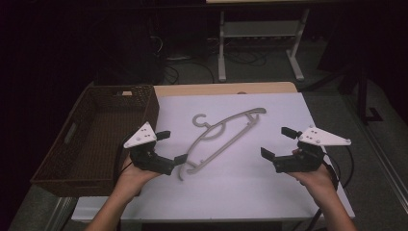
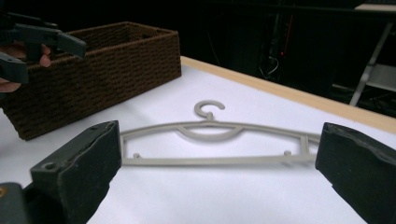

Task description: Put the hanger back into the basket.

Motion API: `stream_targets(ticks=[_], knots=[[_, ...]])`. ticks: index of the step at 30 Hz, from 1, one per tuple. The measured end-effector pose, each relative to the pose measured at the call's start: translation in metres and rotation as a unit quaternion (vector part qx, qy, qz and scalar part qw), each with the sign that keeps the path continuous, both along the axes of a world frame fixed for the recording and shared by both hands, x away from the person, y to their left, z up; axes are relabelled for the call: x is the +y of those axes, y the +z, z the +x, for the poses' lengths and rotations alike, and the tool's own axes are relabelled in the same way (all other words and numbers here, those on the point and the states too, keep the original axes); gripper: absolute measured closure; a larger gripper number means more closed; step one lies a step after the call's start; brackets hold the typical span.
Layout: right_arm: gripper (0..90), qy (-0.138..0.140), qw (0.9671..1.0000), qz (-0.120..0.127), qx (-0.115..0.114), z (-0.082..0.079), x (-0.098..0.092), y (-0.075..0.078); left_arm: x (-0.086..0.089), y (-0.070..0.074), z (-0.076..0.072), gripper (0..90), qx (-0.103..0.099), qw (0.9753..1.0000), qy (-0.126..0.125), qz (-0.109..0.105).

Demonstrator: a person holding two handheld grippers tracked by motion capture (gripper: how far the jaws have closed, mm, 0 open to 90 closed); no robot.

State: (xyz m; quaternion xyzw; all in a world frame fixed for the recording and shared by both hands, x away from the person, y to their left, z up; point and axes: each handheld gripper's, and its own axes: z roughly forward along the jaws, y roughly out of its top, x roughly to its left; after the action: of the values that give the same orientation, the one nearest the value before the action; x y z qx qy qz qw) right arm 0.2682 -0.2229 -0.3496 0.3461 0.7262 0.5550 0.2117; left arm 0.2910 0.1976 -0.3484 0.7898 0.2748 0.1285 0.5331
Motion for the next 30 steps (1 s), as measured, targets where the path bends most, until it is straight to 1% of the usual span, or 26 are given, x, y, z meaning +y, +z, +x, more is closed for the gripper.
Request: stream_targets(ticks=[3,4,6,10,11,12,13,15,16,18,19,21,22,25,26,28,30], knots=[[0.0,-0.001,0.9999,-0.004,0.01,-0.002,0.0,-0.006,-0.007,-0.007,0.003,0.0,0.008,0.9999,-0.002,0.01],[0.0,0.0,0.9999,-0.011,0.012,-0.002,0.0,-0.009,-0.009,-0.009,0.005,0.0,0.011,0.9998,-0.003,0.018],[0.0,0.0,0.9998,-0.014,0.016,-0.004,0.001,-0.013,-0.013,-0.012,0.007,0.0,0.019,0.9996,-0.003,0.019],[0.0,0.001,0.9995,-0.017,0.028,-0.006,0.002,-0.02,-0.02,-0.016,0.014,0.0,0.022,0.9994,-0.001,0.026],[0.0,0.002,0.9995,-0.018,0.024,-0.005,0.002,-0.021,-0.02,-0.016,0.014,0.0,0.022,0.9994,-0.001,0.026],[0.0,0.003,0.9995,-0.02,0.026,-0.005,0.002,-0.022,-0.023,-0.018,0.019,0.0,0.026,0.9992,0.001,0.03],[0.0,0.001,0.9995,-0.019,0.027,-0.004,0.002,-0.023,-0.023,-0.018,0.019,0.0,0.026,0.9992,0.001,0.03],[0.0,0.001,0.9994,-0.016,0.031,-0.003,0.003,-0.024,-0.029,-0.021,0.025,0.0,0.03,0.999,0.001,0.032],[0.0,0.003,0.9994,-0.019,0.029,-0.002,0.003,-0.025,-0.03,-0.021,0.026,0.0,0.03,0.999,0.0,0.035],[0.0,0.003,0.9992,-0.02,0.035,-0.003,0.003,-0.027,-0.034,-0.024,0.03,0.0,0.031,0.9988,-0.001,0.037],[0.0,0.003,0.9992,-0.023,0.034,-0.002,0.003,-0.028,-0.037,-0.025,0.033,0.0,0.034,0.9985,-0.003,0.042],[0.0,0.002,0.999,-0.025,0.036,-0.002,0.004,-0.029,-0.038,-0.026,0.034,0.0,0.034,0.9985,-0.003,0.042],[0.0,0.002,0.9991,-0.026,0.034,-0.002,0.003,-0.029,-0.043,-0.028,0.039,0.0,0.037,0.9984,-0.005,0.043],[0.0,0.0,0.999,-0.025,0.038,-0.002,0.003,-0.029,-0.052,-0.032,0.046,0.1,0.041,0.998,-0.01,0.048],[0.0,0.0,0.9991,-0.026,0.034,-0.001,0.003,-0.03,-0.054,-0.034,0.047,0.2,0.041,0.9979,-0.012,0.049],[0.0,-0.001,0.999,-0.025,0.036,-0.001,0.003,-0.03,-0.059,-0.037,0.052,6.2,0.041,0.9976,-0.017,0.054],[0.0,-0.001,0.9991,-0.024,0.036,-0.001,0.003,-0.03,-0.065,-0.041,0.056,6.2,0.042,0.9969,-0.022,0.063]])
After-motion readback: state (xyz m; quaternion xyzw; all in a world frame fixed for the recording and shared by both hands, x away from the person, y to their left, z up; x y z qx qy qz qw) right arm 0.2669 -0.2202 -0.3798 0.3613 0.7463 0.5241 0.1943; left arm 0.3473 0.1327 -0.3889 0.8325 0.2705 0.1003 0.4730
